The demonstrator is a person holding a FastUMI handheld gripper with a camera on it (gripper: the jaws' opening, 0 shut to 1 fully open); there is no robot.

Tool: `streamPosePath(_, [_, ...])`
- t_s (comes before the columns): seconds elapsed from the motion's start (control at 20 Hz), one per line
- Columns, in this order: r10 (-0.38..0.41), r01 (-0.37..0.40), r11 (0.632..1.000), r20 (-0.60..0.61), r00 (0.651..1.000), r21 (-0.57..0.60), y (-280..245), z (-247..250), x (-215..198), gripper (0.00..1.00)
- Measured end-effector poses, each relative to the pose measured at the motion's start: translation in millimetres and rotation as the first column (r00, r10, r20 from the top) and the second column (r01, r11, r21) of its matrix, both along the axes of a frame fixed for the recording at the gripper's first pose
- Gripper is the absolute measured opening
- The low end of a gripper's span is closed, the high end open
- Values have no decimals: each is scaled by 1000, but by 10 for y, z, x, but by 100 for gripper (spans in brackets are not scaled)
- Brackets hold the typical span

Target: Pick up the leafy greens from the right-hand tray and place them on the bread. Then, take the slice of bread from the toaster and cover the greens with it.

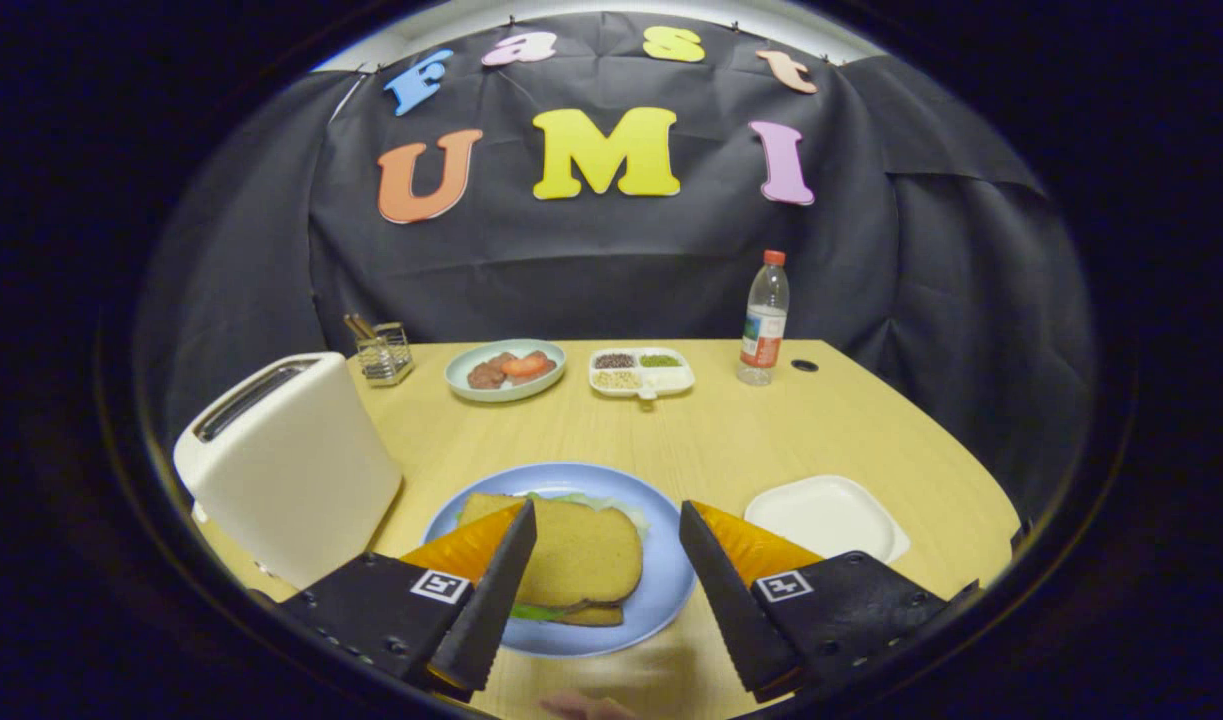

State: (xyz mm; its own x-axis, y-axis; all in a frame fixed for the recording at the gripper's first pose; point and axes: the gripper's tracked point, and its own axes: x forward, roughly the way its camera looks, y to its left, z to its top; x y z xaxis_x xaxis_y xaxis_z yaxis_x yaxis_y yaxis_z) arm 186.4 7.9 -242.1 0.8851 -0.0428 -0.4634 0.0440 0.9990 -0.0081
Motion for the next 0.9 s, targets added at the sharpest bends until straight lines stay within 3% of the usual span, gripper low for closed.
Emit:
streamPosePath(0.1, [-2,2,1000,74,997,-1,16,335,-136,92])
streamPosePath(0.35, [6,0,1000,219,976,-25,35,1095,-681,93])
streamPosePath(0.55, [26,-11,999,344,939,-45,-6,1651,-1327,93])
streamPosePath(0.75, [-19,33,999,407,913,-29,-212,1906,-2061,93])
streamPosePath(0.9, [-5,24,999,460,888,-35,-302,2056,-2446,93])
